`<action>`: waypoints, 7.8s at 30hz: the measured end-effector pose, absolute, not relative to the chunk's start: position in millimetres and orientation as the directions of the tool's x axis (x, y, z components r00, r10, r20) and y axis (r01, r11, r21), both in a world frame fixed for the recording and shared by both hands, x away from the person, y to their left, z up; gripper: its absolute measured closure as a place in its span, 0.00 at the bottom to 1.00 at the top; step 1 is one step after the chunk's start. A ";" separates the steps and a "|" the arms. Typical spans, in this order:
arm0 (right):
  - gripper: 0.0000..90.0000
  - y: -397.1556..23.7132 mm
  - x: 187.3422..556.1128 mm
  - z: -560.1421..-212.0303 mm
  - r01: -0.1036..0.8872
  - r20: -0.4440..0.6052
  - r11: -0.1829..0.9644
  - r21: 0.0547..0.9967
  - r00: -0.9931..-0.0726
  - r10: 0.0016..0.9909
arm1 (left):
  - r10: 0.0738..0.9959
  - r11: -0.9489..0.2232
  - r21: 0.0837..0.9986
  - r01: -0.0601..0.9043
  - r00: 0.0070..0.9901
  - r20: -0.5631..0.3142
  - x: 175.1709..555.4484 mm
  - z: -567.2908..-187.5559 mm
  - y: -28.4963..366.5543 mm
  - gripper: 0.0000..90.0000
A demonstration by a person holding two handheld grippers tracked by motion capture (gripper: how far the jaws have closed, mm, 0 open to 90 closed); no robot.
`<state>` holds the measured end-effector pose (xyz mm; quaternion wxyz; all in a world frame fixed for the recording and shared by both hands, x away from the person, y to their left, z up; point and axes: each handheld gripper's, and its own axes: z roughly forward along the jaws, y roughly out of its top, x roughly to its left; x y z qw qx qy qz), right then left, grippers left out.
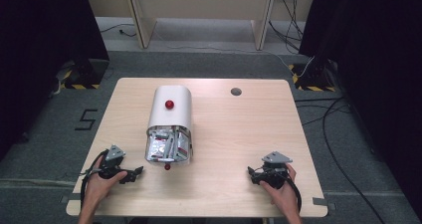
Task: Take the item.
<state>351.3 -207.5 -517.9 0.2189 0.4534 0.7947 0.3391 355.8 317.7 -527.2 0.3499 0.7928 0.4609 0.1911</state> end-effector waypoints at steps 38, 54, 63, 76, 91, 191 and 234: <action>0.31 -166.1 322.0 -463.1 0.401 0.040 0.254 0.880 -0.596 0.802 | 0.879 -0.310 0.733 0.606 0.476 -0.022 357.9 -527.3 319.6 0.00; 0.33 -129.5 308.9 -426.1 0.302 0.008 0.263 0.916 -0.671 0.742 | 0.879 -0.309 0.733 0.606 0.476 -0.022 357.9 -527.3 319.5 0.00; 0.38 -111.1 304.2 -410.9 0.251 -0.025 0.282 0.926 -0.704 0.710 | 0.879 -0.309 0.733 0.606 0.475 -0.022 357.9 -527.3 319.5 0.00; 0.45 -73.7 299.0 -390.5 0.173 -0.061 0.297 0.939 -0.768 0.637 | 0.879 -0.309 0.733 0.606 0.475 -0.022 357.9 -527.3 319.5 0.00; 0.48 -41.6 302.5 -387.7 0.140 -0.088 0.334 0.932 -0.808 0.583 | 0.879 -0.309 0.732 0.607 0.475 -0.023 357.9 -527.2 319.6 0.00; 0.95 -91.2 309.7 -365.5 0.000 -0.147 0.234 0.972 -0.779 0.609 | 0.880 -0.309 0.733 0.607 0.475 -0.022 357.9 -527.3 319.6 0.00; 0.95 -168.2 358.4 -425.3 0.212 -0.096 0.277 0.937 -0.606 0.790 | 0.880 -0.310 0.732 0.607 0.475 -0.021 357.9 -527.2 319.6 0.00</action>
